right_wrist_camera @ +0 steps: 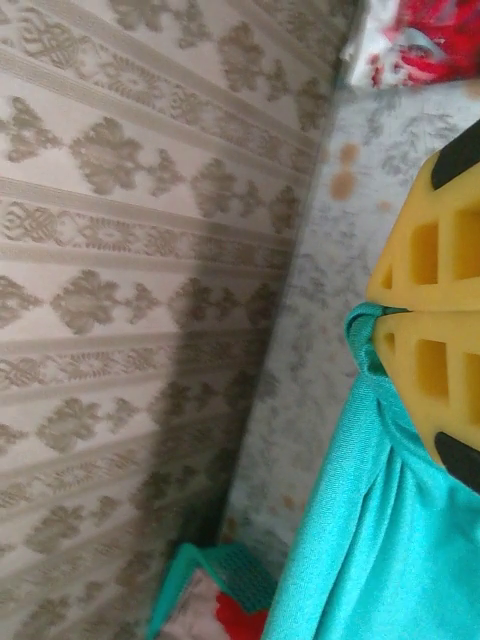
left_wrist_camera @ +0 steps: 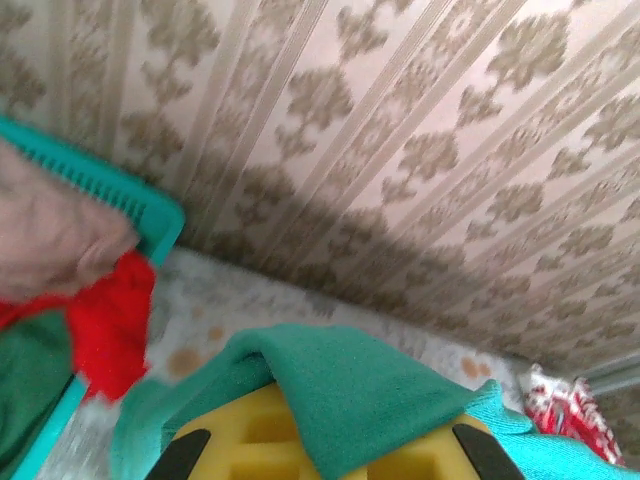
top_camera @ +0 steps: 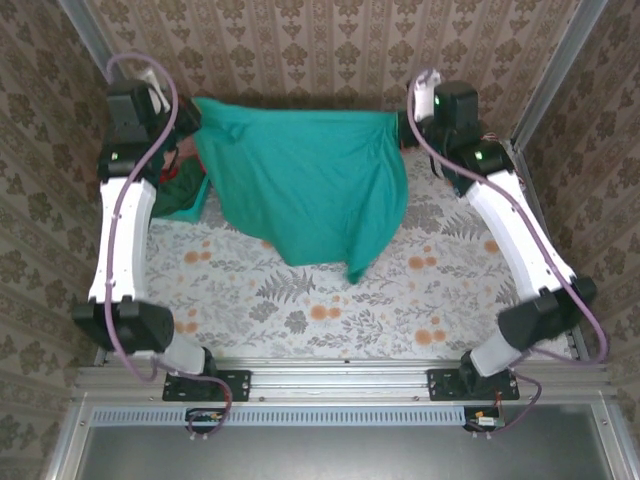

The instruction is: Fold and stack the t-shirts

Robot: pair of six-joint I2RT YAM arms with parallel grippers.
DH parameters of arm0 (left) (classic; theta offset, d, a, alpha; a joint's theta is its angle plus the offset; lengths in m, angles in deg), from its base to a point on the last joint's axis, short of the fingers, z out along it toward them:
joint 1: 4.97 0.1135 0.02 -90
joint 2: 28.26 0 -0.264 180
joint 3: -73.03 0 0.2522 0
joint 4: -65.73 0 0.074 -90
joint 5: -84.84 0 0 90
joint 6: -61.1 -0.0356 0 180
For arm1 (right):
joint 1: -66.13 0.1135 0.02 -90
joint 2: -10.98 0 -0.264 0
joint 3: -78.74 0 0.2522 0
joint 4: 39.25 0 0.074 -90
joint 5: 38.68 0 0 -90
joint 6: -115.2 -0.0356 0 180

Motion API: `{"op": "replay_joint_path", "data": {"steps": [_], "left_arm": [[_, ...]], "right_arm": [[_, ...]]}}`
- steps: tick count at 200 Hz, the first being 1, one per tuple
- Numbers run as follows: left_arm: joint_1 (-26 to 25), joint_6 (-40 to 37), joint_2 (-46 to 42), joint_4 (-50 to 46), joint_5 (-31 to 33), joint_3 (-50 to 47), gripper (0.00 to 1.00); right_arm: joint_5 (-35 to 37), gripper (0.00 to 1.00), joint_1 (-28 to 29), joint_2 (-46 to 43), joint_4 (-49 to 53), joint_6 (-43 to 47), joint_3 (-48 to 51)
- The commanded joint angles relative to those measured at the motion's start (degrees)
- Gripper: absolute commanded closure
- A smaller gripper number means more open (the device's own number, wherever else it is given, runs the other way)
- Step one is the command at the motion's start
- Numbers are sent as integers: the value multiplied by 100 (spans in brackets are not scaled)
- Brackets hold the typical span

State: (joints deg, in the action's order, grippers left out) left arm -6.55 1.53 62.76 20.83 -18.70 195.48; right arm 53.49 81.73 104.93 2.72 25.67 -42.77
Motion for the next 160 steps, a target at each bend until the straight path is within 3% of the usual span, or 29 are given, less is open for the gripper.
{"op": "replay_joint_path", "data": {"steps": [1, 15, 32, 54, 80, 99, 113, 136, 160], "left_arm": [[-15, -49, 582, -266, -239, 1366, 100], [-52, -121, 816, -378, -331, 1974, 100], [-57, -182, 732, -308, -388, 2132, 100], [-91, -230, -34, 109, -539, 1018, 100], [-263, -219, -1813, 1065, -411, -1945, 100], [-368, 3, -3321, 824, 288, -3864, 100], [-381, 404, -4305, 586, 399, -5240, 100], [-373, 812, -5517, -662, 741, -6537, 100], [-379, 989, -5768, -1165, 579, -7273, 100]], "right_arm": [[109, 100, -187, 748, 837, 274, -1764], [56, 100, -215, 1156, 1263, 270, -2773], [0, 100, -239, 1230, 1287, 362, -3217], [-357, 100, -246, 794, 1252, 466, -2751], [-676, 100, -252, -544, 611, 510, -296], [-753, 100, -284, -1787, -85, 297, 1936], [-742, 100, -277, -2529, -366, -18, 3375], [-744, 100, -291, -3510, -456, -519, 5117], [-739, 95, -285, -3857, -39, -814, 5852]]}}
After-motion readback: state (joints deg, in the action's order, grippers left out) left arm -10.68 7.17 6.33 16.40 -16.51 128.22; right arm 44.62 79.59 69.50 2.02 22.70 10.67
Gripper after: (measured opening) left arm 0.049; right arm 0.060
